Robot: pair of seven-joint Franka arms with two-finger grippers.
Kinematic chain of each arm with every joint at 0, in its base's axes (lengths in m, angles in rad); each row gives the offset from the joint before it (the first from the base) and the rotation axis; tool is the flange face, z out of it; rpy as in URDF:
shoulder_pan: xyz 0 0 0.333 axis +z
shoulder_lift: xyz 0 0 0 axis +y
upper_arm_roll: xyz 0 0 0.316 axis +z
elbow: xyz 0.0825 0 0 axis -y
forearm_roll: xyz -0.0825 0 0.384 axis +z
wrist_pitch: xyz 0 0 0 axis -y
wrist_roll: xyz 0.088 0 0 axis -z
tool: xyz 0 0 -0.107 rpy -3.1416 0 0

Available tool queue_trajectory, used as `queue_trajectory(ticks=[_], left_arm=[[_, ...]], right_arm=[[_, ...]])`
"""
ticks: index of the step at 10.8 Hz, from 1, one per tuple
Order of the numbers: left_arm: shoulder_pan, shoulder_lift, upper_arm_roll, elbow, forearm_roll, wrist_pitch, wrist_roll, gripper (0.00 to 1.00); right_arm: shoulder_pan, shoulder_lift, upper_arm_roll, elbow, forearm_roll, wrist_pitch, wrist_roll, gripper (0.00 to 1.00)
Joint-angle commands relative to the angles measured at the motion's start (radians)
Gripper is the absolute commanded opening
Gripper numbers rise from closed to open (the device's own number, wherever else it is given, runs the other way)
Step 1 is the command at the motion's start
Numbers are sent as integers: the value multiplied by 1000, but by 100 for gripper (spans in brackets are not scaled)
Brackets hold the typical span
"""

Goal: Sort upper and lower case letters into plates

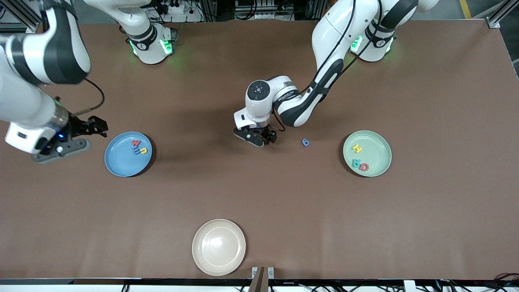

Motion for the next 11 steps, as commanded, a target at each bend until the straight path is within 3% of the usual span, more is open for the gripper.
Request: queue_trajectory(ticks=[1, 2, 3, 5, 11], left_arm=[[-8, 4, 5, 7, 17, 13, -22, 76], [-9, 2, 5, 10, 14, 13, -22, 75], [-9, 4, 5, 13, 15, 13, -25, 75], [-11, 7, 5, 15, 14, 13, -23, 61], [-12, 5, 5, 16, 14, 13, -33, 57]], right_arm=[[11, -87, -18, -3, 63, -11, -5, 100], [11, -115, -49, -3, 126, -13, 18, 100], [9, -126, -55, -4, 127, -13, 44, 100], [9, -126, -70, -6, 130, -25, 64, 100], [12, -115, -70, -4, 135, -16, 82, 100]])
